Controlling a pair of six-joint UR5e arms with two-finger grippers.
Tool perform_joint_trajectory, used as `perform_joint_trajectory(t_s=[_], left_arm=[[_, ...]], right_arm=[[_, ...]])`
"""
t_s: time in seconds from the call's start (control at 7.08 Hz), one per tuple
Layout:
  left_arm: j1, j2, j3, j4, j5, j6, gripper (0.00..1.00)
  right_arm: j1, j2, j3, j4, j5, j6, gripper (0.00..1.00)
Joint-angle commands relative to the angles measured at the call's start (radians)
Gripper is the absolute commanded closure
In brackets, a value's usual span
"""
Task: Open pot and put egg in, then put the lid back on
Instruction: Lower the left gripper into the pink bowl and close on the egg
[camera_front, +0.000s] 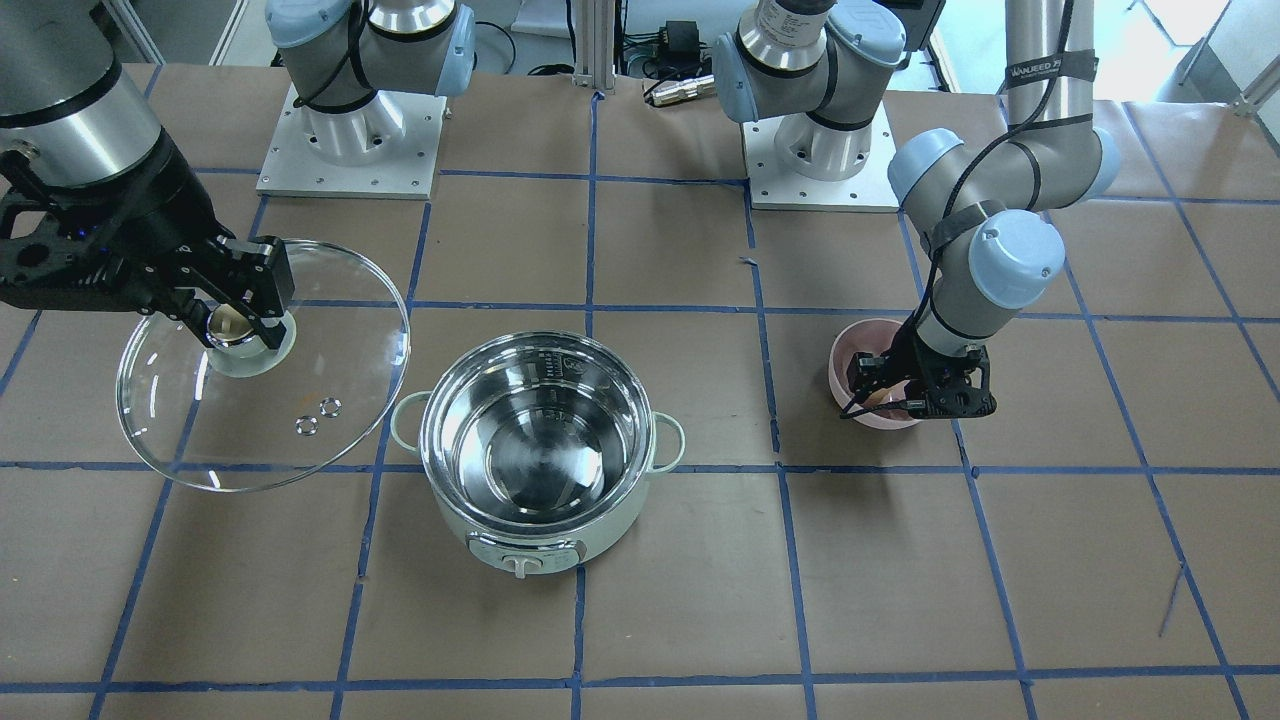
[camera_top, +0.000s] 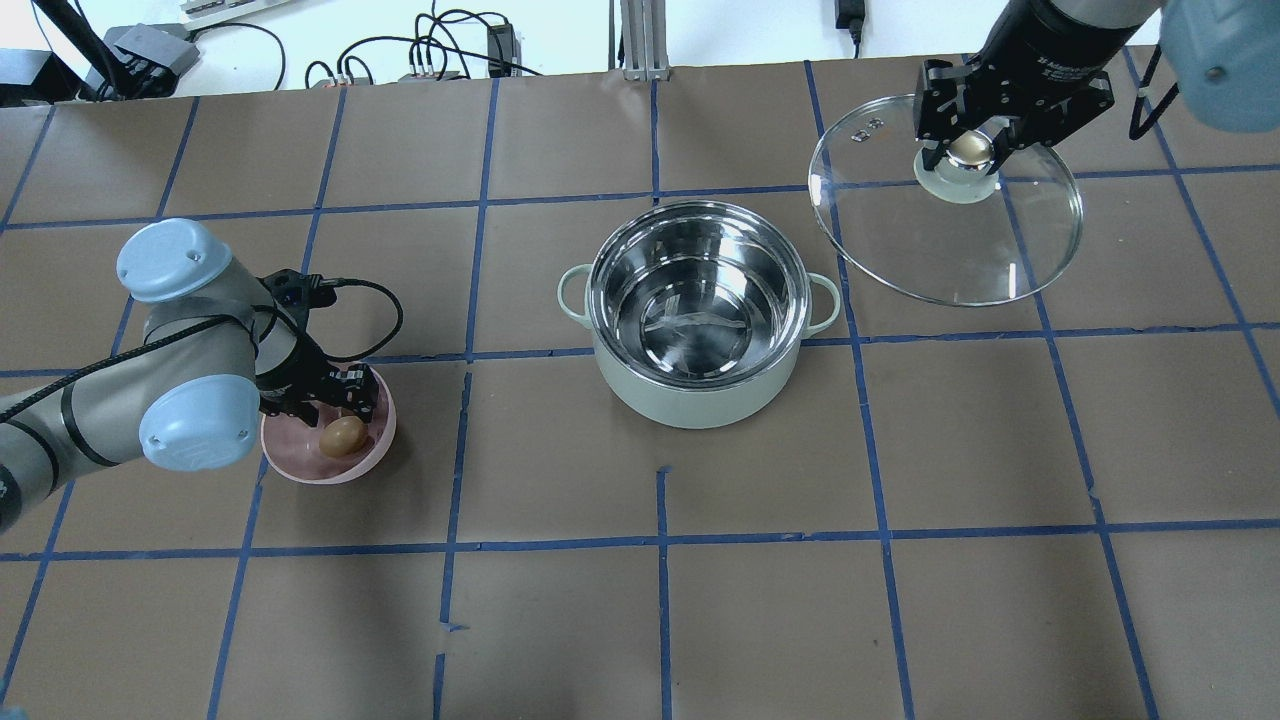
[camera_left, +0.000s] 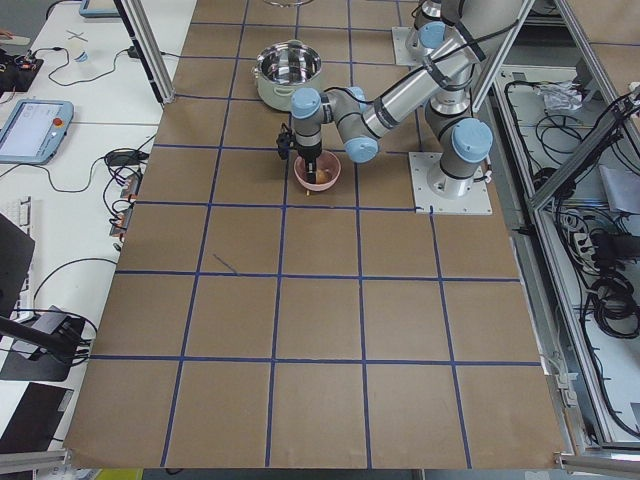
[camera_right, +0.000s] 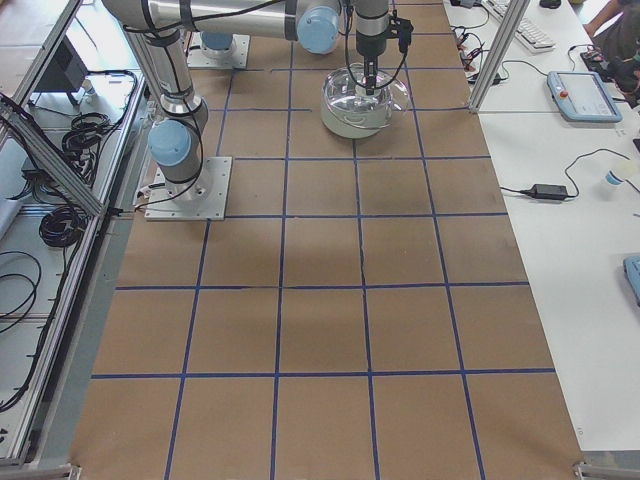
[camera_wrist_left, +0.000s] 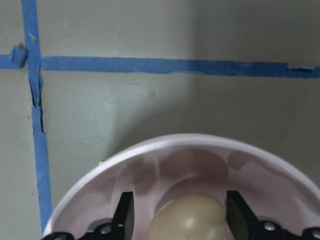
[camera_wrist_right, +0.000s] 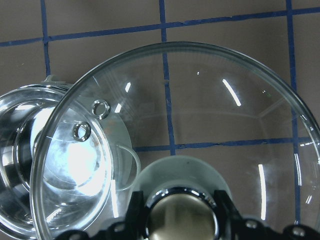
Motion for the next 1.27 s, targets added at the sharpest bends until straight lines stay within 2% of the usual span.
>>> perform_joint_trajectory(t_s=[0.0,0.42,1.13], left_arm=[[0.0,-0.005,-0.006,0.0,0.0,-0.003,0.3],[0.0,-0.005,-0.006,0.0,0.0,-0.003,0.38],[0.009,-0.004,-0.005,0.011,-0.003,0.069,0.37]], right_arm=[[0.0,0.0,0.001,0.0,-0.001,0.0,0.52],[0.0,0.0,0.012,-0.002,0.002,0.003,0.52],[0.0,-0.031,0.053,-0.006,0.002,0.0,0.52]])
